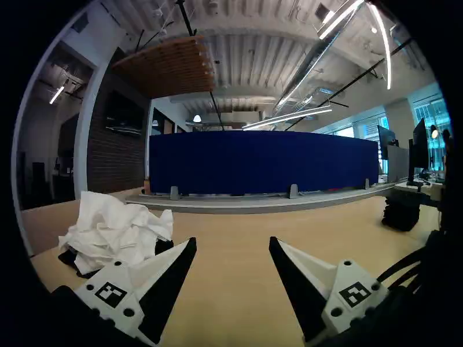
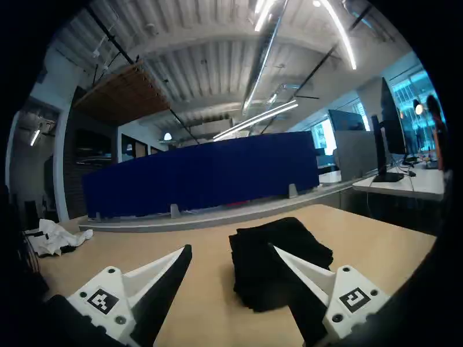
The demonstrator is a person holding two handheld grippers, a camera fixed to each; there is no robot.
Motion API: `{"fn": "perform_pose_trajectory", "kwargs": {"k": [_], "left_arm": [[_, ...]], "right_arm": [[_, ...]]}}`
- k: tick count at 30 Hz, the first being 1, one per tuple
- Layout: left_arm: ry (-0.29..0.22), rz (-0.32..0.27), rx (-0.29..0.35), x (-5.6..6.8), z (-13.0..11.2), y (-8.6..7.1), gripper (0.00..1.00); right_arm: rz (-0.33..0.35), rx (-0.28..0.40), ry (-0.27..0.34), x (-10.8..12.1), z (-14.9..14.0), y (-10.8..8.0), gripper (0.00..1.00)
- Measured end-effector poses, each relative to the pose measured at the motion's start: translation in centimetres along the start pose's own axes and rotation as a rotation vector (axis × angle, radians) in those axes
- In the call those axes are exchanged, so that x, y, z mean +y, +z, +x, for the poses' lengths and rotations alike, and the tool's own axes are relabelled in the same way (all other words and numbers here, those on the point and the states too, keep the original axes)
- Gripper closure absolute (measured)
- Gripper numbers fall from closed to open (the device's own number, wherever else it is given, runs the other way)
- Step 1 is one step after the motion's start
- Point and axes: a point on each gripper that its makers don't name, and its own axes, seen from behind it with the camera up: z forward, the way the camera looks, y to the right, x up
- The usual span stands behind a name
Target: Fold towel
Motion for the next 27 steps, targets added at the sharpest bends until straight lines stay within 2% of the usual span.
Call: {"fn": "perform_pose_trajectory", "kwargs": {"k": [27], "left_arm": [[0.000, 0.000, 0.000, 0.0, 0.0, 0.0, 0.07]], "right_arm": [[0.032, -0.009, -0.127, -2.4, -1.1, 0.0, 0.00]]}}
